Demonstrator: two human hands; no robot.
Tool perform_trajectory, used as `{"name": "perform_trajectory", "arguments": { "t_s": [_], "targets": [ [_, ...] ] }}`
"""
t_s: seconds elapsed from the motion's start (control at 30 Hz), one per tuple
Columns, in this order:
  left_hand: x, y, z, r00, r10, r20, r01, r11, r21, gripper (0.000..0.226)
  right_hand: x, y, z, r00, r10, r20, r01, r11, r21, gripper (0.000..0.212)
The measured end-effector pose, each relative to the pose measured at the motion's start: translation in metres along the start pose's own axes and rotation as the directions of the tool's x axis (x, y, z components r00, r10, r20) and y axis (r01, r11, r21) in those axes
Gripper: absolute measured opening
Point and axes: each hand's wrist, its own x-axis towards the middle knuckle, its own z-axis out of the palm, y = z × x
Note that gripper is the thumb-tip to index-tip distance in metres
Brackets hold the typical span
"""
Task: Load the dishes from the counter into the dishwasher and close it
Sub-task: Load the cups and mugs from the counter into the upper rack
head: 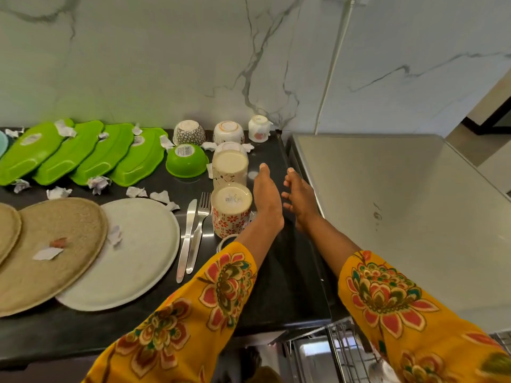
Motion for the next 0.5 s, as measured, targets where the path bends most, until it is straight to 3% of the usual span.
{"name": "perform_trajectory", "arguments": {
  "t_s": [0.13,0.33,0.5],
  "targets": [
    [0.023,0.014,0.018,0.998,0.030,-0.050,-0.028,0.999,0.036,0.049,0.034,-0.012,0.005,0.999,0.039,0.016,-0.039,0.999,-0.022,0.055],
    [0.072,0.030,0.043,0.992,0.045,-0.117,-0.042,0.999,0.029,0.049,0.091,-0.022,0.015,0.992,0.056,0.110,-0.056,0.998,-0.006,0.061],
    [0.116,0.041,0.064,0.971,0.096,-0.218,-0.111,0.992,-0.056,0.031,0.140,-0.027,0.025,0.988,0.024,0.153,-0.021,1.000,-0.021,0.059]
  ]
}}
